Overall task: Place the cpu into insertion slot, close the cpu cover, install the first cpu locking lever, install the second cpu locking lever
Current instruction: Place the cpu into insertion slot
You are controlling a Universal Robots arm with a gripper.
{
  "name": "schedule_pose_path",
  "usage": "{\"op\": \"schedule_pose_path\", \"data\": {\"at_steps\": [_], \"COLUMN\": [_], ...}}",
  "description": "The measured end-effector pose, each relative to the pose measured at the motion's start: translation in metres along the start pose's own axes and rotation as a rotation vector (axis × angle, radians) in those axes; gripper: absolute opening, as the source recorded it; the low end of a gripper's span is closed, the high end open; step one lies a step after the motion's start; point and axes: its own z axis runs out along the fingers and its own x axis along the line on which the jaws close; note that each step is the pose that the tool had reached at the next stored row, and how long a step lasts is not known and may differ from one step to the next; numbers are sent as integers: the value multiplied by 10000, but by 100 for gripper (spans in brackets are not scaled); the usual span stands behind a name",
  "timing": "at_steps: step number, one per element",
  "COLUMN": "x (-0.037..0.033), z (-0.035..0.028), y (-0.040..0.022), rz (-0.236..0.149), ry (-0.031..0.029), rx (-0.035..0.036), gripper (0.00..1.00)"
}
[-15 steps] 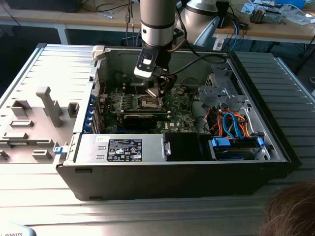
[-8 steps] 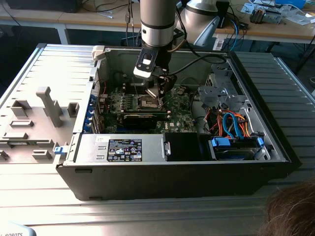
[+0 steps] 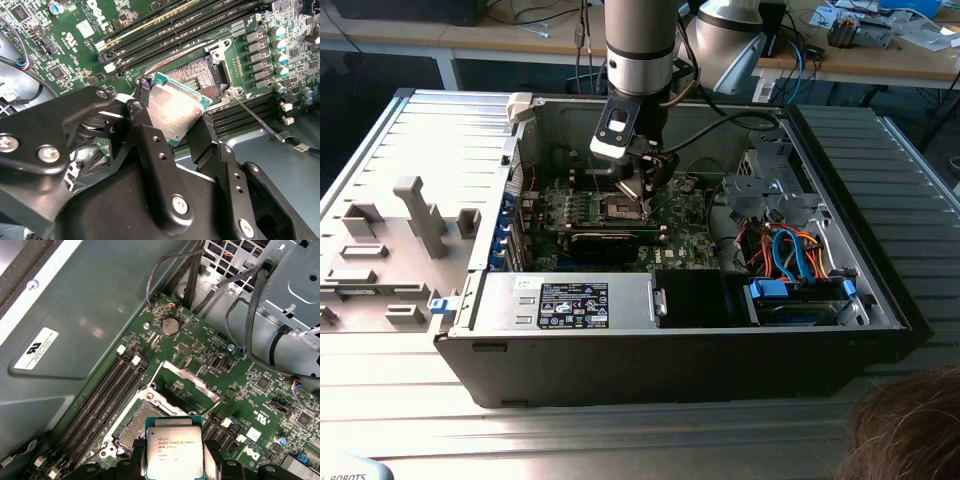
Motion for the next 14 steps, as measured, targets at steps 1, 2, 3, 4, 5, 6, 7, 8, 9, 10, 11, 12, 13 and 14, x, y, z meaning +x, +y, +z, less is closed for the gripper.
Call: {"op": "schedule_pose_path", "data": {"at_steps": [1, 2, 3, 4, 5, 6, 7, 8, 9, 10, 11, 12, 13, 14], "x": [0, 0, 0, 0, 0, 0, 0, 0, 0, 0, 0, 0, 0, 0], "z": [1, 1, 2, 3, 3, 4, 4, 5, 5, 6, 6, 6, 7, 7], "y": [0, 0, 0, 0, 0, 0, 0, 0, 0, 0, 0, 0, 0, 0], "rz": [14, 34, 57, 92, 126, 143, 158, 184, 201, 215, 236, 251, 271, 284], "ry": [-1, -3, -5, -7, -10, -11, -12, -14, -15, -16, -17, -19, -20, -21], "rx": [-1, -1, -1, -2, -2, -2, -2, -3, -3, -3, -3, -3, -4, -4], "gripper": [55, 55, 55, 55, 55, 55, 55, 55, 55, 55, 55, 55, 55, 55]}}
